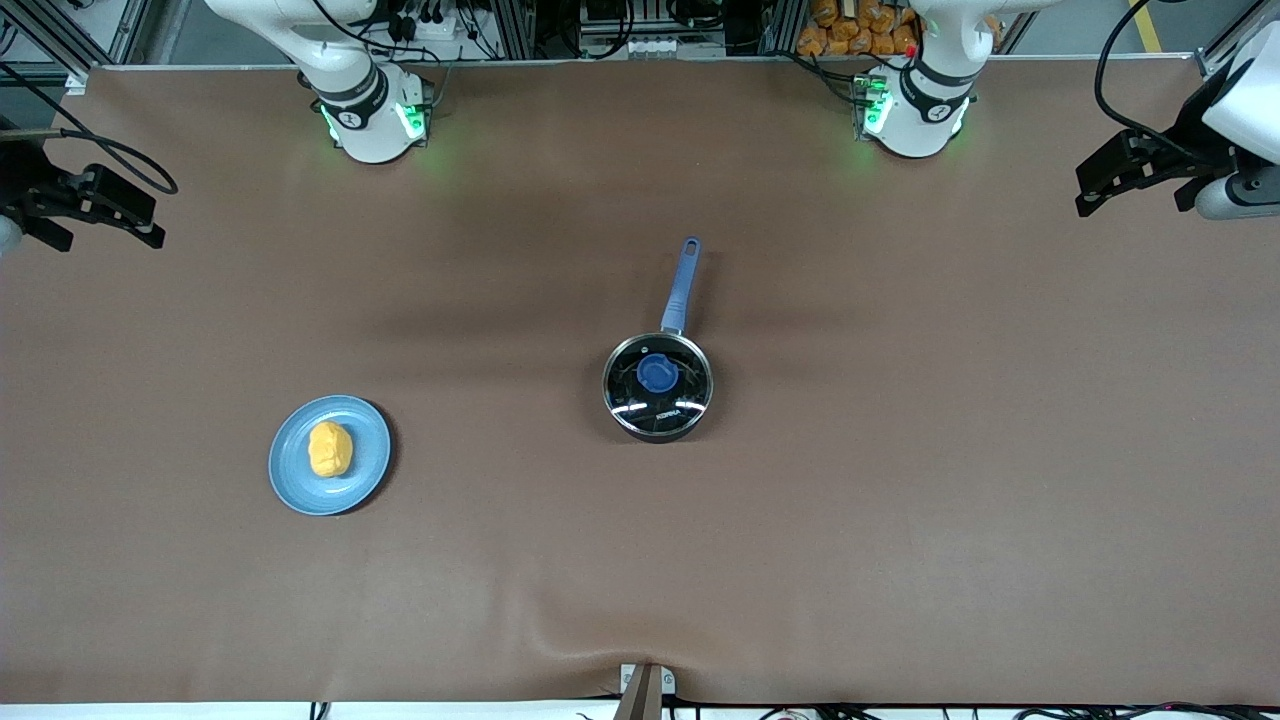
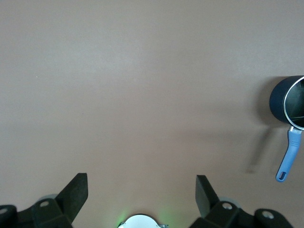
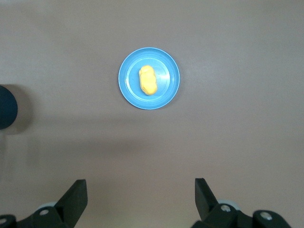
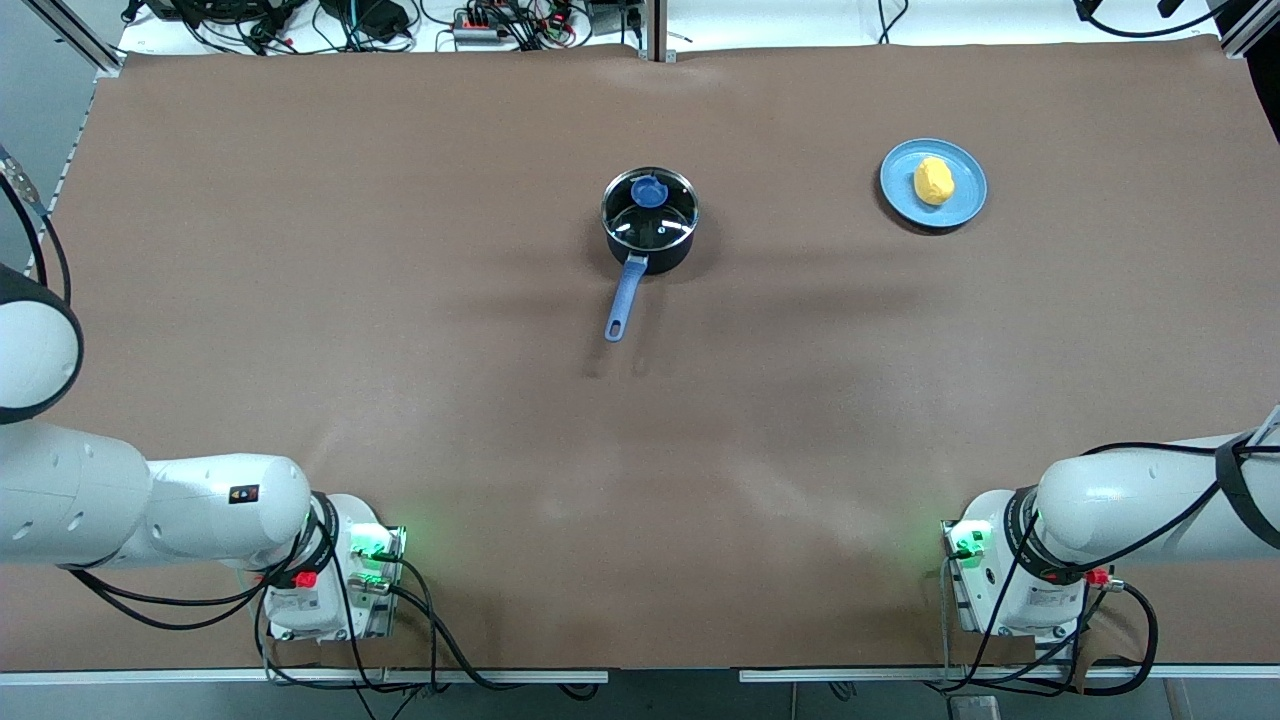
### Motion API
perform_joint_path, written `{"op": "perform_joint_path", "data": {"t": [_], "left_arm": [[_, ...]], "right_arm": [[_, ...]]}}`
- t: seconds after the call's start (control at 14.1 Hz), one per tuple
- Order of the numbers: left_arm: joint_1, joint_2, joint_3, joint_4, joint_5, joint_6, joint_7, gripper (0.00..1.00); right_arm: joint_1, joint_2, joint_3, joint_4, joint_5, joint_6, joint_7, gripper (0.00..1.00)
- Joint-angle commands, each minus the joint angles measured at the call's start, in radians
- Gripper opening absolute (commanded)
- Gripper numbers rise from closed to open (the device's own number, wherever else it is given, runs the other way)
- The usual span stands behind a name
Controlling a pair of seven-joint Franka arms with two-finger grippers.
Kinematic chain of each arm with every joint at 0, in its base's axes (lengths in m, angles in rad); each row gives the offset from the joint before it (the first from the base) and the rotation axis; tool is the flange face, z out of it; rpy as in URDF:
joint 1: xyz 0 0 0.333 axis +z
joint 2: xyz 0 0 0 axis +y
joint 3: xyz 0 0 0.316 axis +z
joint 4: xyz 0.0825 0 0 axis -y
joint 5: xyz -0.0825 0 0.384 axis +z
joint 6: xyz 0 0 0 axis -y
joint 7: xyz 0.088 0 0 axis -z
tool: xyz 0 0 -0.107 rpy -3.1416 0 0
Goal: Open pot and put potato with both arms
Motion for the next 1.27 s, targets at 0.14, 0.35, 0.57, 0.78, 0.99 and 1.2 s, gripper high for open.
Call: {"op": "perform_joint_path", "data": {"t": [0.14,0.35,0.57,0.78,0.99,1.2], "left_arm": [[0.009,0.011,-0.003,0.03,-0.005,-0.024,0.017,1.0],[0.008,0.025,-0.003,0.033,0.018,-0.022,0.019,1.0],[-0.003,0.036,-0.005,0.031,0.008,-0.022,0.011,1.0],[-0.018,0.071,-0.04,0.031,0.003,-0.021,-0.012,1.0],[-0.041,0.143,-0.115,0.033,0.005,-0.005,-0.158,1.0],[-0.113,0.223,-0.148,0.036,0.005,0.091,-0.33,1.0]], "right_arm": [[0.002,-0.007,0.003,0.006,-0.008,-0.006,0.016,1.0],[0.002,-0.007,0.003,0.006,-0.006,-0.006,0.016,1.0],[0.001,-0.007,0.003,0.006,-0.008,-0.004,0.018,1.0],[0.001,-0.007,0.003,0.006,-0.006,-0.004,0.018,1.0],[0.002,-0.007,0.003,0.006,-0.006,-0.003,0.016,1.0],[0.022,-0.007,0.003,0.006,-0.009,0.054,0.018,1.0]]}}
